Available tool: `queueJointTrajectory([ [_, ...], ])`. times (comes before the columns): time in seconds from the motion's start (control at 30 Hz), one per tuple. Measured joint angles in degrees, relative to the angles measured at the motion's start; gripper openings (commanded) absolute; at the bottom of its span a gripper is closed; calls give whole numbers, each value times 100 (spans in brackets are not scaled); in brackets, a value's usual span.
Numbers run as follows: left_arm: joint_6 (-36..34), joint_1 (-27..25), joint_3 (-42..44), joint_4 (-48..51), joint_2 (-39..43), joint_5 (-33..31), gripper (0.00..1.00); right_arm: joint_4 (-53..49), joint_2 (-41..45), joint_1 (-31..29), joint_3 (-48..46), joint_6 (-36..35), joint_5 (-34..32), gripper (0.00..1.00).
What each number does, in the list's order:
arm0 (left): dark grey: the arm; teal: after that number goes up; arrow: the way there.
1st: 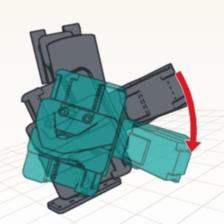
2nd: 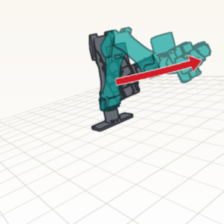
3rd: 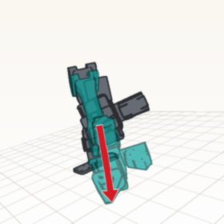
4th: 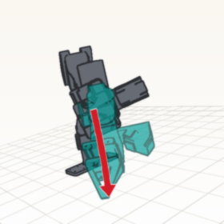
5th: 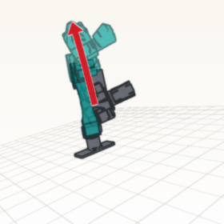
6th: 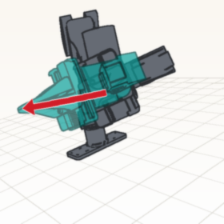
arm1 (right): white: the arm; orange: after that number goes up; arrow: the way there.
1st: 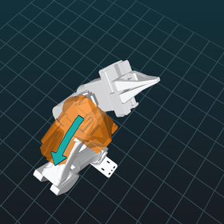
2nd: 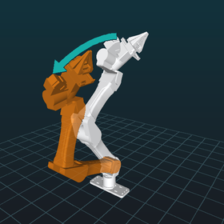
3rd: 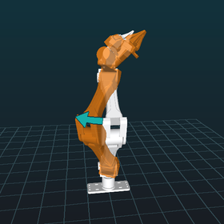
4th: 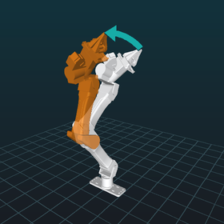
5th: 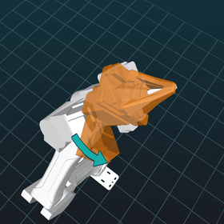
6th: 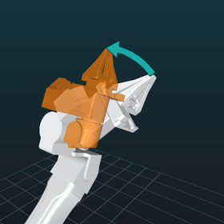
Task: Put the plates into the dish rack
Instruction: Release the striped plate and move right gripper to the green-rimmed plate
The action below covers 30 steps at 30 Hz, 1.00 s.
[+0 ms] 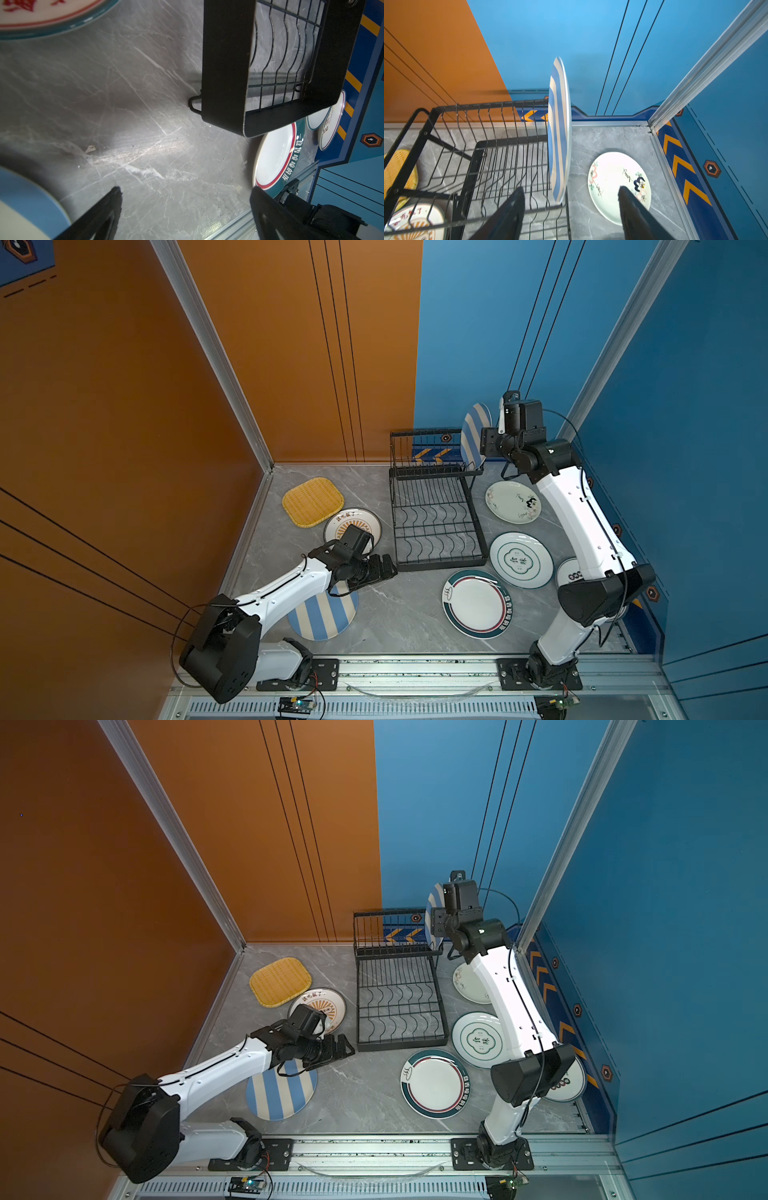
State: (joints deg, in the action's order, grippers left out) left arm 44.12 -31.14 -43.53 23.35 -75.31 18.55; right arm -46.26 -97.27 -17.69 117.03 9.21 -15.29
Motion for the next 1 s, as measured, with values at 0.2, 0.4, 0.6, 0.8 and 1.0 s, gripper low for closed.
queueJointTrajectory([
  [0.2, -127, 0, 0, 0, -42, 79, 98, -284, 1110, 59, -1252, 505, 260, 84],
  [0.4, -245, 0, 0, 2, -70, 155, 98, -560, 2389, 382, -3104, 1049, 673, 94],
  [0.6, -372, -17, -2, 0, -203, 256, 98, -719, 3156, 809, -4948, 1475, 1414, 98],
  [0.8, -448, -55, -2, 0, -249, 319, 98, -664, 3368, 1086, -6612, 1794, 2153, 100],
  [1.0, -490, -164, -2, 0, -249, 365, 98, -337, 3617, 1309, -7676, 2092, 2669, 100],
])
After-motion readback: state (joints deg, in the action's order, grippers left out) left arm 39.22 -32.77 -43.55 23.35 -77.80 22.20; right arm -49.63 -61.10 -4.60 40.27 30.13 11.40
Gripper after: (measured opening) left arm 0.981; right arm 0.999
